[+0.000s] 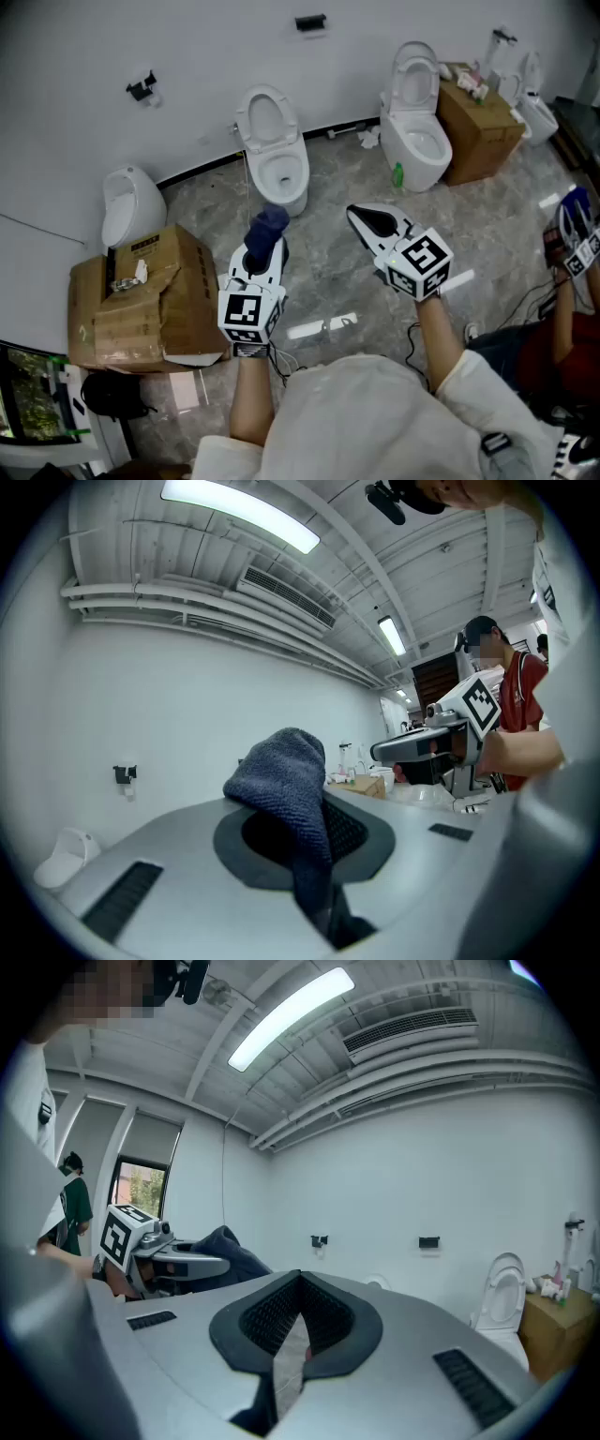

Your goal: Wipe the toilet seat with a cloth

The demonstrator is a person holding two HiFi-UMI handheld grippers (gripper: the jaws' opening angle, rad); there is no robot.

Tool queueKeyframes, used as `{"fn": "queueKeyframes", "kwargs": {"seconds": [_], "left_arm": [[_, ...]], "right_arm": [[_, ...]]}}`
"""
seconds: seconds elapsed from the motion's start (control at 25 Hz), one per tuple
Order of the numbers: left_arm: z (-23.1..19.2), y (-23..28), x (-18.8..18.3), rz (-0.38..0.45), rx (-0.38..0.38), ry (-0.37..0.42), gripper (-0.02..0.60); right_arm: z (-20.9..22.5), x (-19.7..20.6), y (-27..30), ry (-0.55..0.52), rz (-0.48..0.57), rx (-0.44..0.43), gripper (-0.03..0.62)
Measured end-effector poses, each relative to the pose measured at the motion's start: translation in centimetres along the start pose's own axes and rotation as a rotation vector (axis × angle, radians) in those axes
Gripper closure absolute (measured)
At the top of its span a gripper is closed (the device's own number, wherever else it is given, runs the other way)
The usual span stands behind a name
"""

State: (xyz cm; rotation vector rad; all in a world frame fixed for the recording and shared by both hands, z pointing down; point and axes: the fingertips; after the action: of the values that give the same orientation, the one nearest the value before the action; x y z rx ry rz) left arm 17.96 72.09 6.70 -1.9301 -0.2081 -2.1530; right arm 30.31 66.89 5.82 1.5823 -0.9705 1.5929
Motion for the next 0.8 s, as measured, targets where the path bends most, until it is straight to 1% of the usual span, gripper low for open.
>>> {"fn": "queueKeyframes", "kwargs": {"seconds": [0.16, 0.36, 0.6, 0.8], "left_arm": [[0.5, 0.6, 0.0, 0.005, -0.002, 0.005, 0.546], [1.4, 1.5, 0.2, 0.0, -0.015, 0.005, 0.546], [2.3, 2.4, 0.5, -0.018, -0.049, 0.008, 0.546], [1.7, 3.3, 1.4, -0.035, -0.073, -0.002, 0.546]], "right_arm": [[0.7, 0.1, -0.2, -0.004, 0.009, -0.017, 0.568], [1.9, -0.2, -0.6, -0.041, 0.022, -0.028, 0.566], [3.8, 0.3, -1.1, -0.004, 0.007, -0.065, 0.566], [5.3, 1.1, -0.3, 0.014, -0.001, -0.073, 0.566]]}}
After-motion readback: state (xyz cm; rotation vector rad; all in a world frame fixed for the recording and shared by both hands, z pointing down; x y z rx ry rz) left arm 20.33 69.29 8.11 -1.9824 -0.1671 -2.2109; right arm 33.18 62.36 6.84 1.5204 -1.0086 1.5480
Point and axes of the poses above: the fingertips, and each gripper's own axes: y forward along the fingers, z to its right, x out of its underside, and after that the axes turned 6 degrees about z, right-handed
